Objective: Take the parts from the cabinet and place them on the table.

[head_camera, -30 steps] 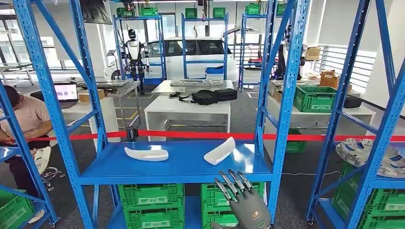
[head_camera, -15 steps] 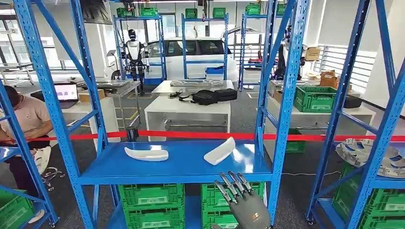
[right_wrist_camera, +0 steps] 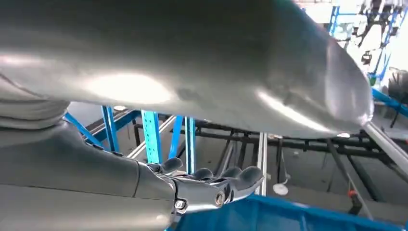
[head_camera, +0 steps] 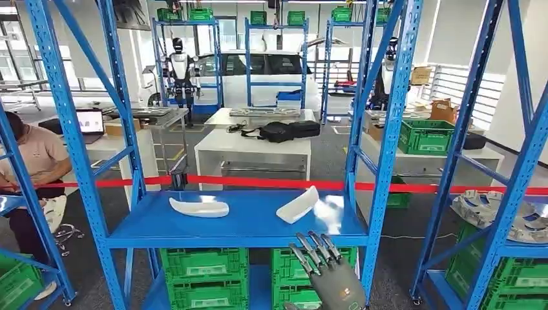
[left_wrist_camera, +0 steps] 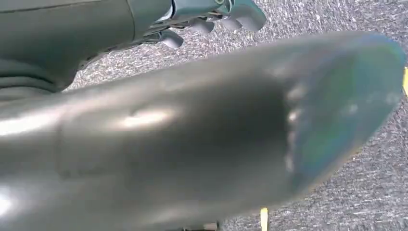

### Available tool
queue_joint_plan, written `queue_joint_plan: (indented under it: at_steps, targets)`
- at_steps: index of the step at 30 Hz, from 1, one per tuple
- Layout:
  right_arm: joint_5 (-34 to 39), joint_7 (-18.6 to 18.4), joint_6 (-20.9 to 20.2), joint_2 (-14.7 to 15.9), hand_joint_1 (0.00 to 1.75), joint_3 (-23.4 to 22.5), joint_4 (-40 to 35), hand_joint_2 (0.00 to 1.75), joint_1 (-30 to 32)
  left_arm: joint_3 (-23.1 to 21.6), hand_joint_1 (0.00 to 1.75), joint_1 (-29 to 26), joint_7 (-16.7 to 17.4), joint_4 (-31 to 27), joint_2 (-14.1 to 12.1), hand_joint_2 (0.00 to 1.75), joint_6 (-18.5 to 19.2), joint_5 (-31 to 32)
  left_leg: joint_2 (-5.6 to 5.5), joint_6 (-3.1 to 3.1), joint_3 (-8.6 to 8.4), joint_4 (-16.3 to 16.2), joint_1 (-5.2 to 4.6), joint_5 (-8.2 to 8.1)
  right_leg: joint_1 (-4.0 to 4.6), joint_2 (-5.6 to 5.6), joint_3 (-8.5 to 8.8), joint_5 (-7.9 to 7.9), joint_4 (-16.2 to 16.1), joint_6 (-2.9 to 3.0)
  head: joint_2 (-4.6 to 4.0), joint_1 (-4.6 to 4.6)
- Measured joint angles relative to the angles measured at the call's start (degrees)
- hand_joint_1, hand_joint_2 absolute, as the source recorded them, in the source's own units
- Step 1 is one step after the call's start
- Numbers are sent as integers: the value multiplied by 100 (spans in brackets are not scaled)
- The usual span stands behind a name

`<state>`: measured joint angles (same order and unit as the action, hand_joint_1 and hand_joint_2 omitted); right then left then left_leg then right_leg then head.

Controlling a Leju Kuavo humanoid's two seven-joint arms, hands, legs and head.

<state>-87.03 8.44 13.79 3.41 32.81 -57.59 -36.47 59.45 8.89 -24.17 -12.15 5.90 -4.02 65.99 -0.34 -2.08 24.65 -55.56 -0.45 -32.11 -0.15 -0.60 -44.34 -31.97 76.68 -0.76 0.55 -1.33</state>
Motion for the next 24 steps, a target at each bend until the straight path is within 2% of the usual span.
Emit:
queue_joint_plan:
  at_steps: [1, 2, 4, 5, 6, 7, 9, 10, 11, 12, 14, 15, 16, 17, 19, 20, 21, 22, 24]
  targets:
    - [0, -2, -4, 4, 0, 0, 0, 0, 15, 0, 0, -4, 11, 2, 0, 0, 2, 0, -1, 15, -27, -1, 9, -26, -14, 10, -42, 164, -78, -8, 0, -2]
    - [2, -2, -9, 4, 0, 0, 0, 0, 17, 0, 0, -6, 31, 2, 0, 0, 7, 0, -2, 38, -71, -3, 22, -64, -26, 21, 56, 455, -417, -10, 0, -2]
    - [7, -18, -22, 4, 0, 0, 0, 0, 11, -2, 0, -5, 46, 2, 4, 0, 11, 0, 0, 97, -198, -11, 44, -176, -42, 49, 466, 1094, -1465, -8, 0, -2]
    - [15, -35, -35, 9, 0, -2, 7, 0, 16, -2, 0, 0, 59, 0, 2, 0, 15, -2, 5, 135, -127, 7, 43, -218, -5, 54, 540, 937, -1488, 20, -2, -4]
    - [20, -42, -44, 9, 0, -2, 4, 0, 8, -2, 0, 15, 70, 2, -2, 0, 24, -2, 9, 188, -116, -39, 22, -253, 0, 46, 616, 902, -1655, 62, -9, -13]
    - [20, -46, -50, 9, 0, -2, 2, 0, 20, -4, 0, 17, 61, 0, -2, 0, 35, -2, 12, 211, -88, -31, 28, -265, 21, 38, 619, 781, -1684, 135, 0, 7]
    - [13, -63, -59, 33, 0, -22, 2, 0, 37, -4, 0, 9, 61, 2, -2, 0, 44, -2, 28, 274, -129, 42, 40, -286, 43, 16, 615, 732, -1685, 201, 0, 7]
    - [7, -74, -61, 33, 0, -33, -9, 0, 20, -4, 0, 22, 61, -11, -13, 0, 44, -2, 29, 307, -180, 39, 43, -354, -23, 12, 679, 722, -1731, 226, 0, 9]
    - [4, -81, -52, 33, 0, -42, -13, 0, 3, -4, 0, 26, 46, -2, 9, 0, 46, -4, 32, 350, -123, -151, 46, -413, -25, 13, 738, 685, -1755, 266, 0, 20]
    - [4, -98, -55, 33, 0, -44, -13, 0, -11, -4, 0, 36, 55, -2, 9, 0, 46, -18, 29, 387, 104, -552, 59, -565, -32, 21, 780, 667, -1766, 292, 0, 28]
    - [-2, -92, -61, 33, 0, -44, -9, 0, 4, -4, 0, 26, 61, -4, -7, 0, 46, -26, 29, 444, 788, -1592, 85, -851, -32, 23, 837, 608, -1772, 305, 0, 31]
    - [-2, -94, -61, 33, 0, -44, -7, 0, 23, -4, 0, 4, 61, -4, -9, 0, 46, -31, 28, 454, 1068, -1914, 91, -853, -32, 19, 871, 574, -1770, 307, 0, 35]
    - [-2, -94, -61, 33, 0, -44, -2, 0, 34, -4, 0, -9, 61, -2, -9, 0, 44, -33, 29, 456, 1209, -1954, 98, -706, -34, 12, 910, 546, -1769, 301, 0, 37]
    - [-2, -94, -61, 33, 0, -44, 0, 0, 36, -2, 0, -13, 61, -2, -11, 0, 44, -35, 29, 455, 1231, -1701, 101, -357, -38, 6, 972, 504, -1766, 289, 0, 39]
    - [-2, -94, -59, 26, 0, -44, -2, 0, 26, -2, 0, -12, 55, -4, -11, 0, 42, -39, 30, 438, 1027, -787, 105, 390, -52, 5, 1082, 429, -1752, 252, 0, 42]
    - [-2, -90, -59, 20, 0, -44, 0, 0, 27, -4, 0, -26, 50, -2, -11, 0, 39, -55, 32, 431, 957, -458, 105, 551, -51, 6, 1101, 395, -1756, 216, 0, 42]
    - [-2, -72, -59, 9, 0, -44, 4, 0, 14, -4, 0, -33, 44, 4, -11, 0, 37, -63, 21, 407, 868, -370, 66, 502, -19, -23, 1104, 381, -1733, 183, -2, 48]
    - [-4, -68, -57, 4, 0, -44, 4, 0, 12, -4, 0, -21, 46, 4, -11, 0, 33, -66, 17, 335, 856, -350, 69, 448, -17, -22, 1082, 397, -1746, 150, 0, 44]
    - [-2, -61, -57, 2, 0, -44, 4, 0, 9, -2, 0, -33, 44, 2, -11, 0, 24, -66, 1, 279, 876, -344, 62, 443, -18, -14, 1095, 409, -1790, 98, 0, 39]
